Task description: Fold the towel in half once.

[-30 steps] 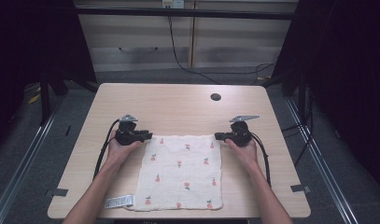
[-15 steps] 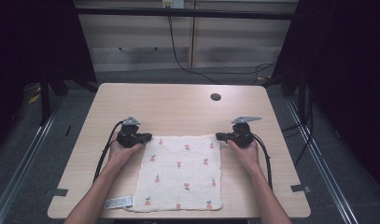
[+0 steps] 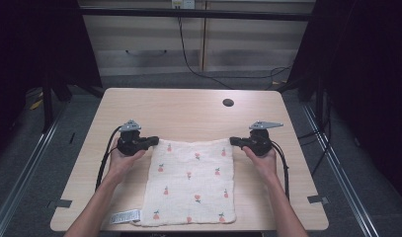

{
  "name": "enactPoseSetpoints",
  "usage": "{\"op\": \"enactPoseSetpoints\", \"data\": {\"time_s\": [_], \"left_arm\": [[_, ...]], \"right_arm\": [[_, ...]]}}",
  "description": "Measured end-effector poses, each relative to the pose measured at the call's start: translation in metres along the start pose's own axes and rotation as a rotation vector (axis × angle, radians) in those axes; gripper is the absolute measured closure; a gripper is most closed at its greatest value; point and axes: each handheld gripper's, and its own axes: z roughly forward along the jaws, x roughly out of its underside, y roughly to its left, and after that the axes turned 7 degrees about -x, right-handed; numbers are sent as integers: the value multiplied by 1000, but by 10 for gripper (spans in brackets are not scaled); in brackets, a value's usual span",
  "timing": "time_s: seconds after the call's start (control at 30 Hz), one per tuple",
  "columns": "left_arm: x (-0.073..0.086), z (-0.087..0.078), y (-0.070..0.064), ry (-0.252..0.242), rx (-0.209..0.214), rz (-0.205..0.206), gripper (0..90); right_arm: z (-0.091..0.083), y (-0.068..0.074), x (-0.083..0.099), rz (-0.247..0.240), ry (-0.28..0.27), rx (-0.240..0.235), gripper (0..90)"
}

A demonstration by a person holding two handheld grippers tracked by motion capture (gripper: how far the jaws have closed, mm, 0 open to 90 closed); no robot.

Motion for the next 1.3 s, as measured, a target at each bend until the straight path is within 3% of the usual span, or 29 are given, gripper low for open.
{"op": "enactPoseSetpoints", "data": {"time_s": [0.07,0.13,0.27,0.37,0.67,1.07,1.3], "left_arm": [[-1,-2,-1,-16,10,-16,862],[-4,-4,-3,-18,-3,1,862],[-14,-15,-7,-70,14,-9,861],[-18,-19,-8,-81,19,7,861],[-21,-20,-12,-100,21,3,861],[-36,-43,-15,-183,33,13,861],[-44,-52,-23,-227,48,25,861]], "right_arm": [[-4,0,-2,-4,-21,3,885],[-9,2,-5,-14,-43,3,885],[-17,4,-9,-20,-67,2,886],[-22,5,-11,-19,-82,2,885],[-34,12,-24,-40,-131,-7,886],[-58,19,-35,-61,-209,-20,886],[-64,27,-39,-91,-234,-21,887]]}}
